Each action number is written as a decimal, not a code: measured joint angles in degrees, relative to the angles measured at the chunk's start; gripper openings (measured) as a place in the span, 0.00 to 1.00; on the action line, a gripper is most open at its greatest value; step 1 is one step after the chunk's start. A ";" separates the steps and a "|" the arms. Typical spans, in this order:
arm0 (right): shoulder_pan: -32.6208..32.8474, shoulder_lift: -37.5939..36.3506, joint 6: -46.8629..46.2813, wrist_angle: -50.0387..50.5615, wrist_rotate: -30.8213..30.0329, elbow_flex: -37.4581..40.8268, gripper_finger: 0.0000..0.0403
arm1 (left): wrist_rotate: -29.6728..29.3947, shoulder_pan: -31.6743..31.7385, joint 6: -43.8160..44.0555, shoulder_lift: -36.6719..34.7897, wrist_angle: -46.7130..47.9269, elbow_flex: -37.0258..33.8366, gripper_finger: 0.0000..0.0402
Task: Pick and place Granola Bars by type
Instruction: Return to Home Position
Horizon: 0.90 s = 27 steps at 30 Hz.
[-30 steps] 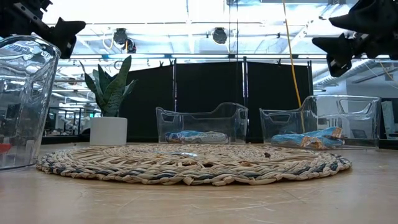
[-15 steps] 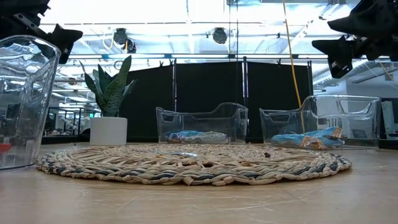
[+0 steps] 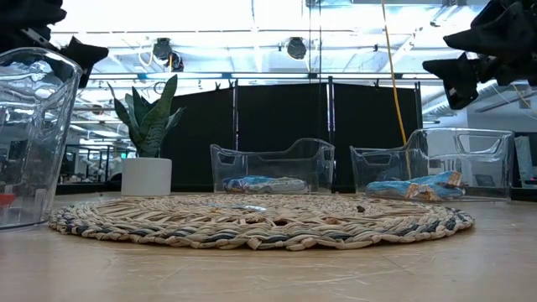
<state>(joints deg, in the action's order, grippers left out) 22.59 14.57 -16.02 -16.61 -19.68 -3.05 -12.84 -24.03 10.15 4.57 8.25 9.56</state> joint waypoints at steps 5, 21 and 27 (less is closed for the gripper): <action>0.00 0.00 -0.71 0.57 -0.03 0.02 0.47 | -0.09 0.00 0.19 -1.75 -1.12 -1.84 0.80; 0.00 0.00 -1.55 1.97 -0.17 0.04 0.48 | -0.22 0.00 1.51 -4.32 -5.89 -7.00 0.80; 0.00 0.00 -1.89 2.39 -0.17 0.05 0.48 | 2.37 0.00 0.07 -4.32 -6.59 -7.13 0.79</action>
<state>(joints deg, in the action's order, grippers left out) 22.59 14.57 -17.91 -14.23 -19.86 -3.00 -10.47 -24.03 10.22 0.25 1.67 2.44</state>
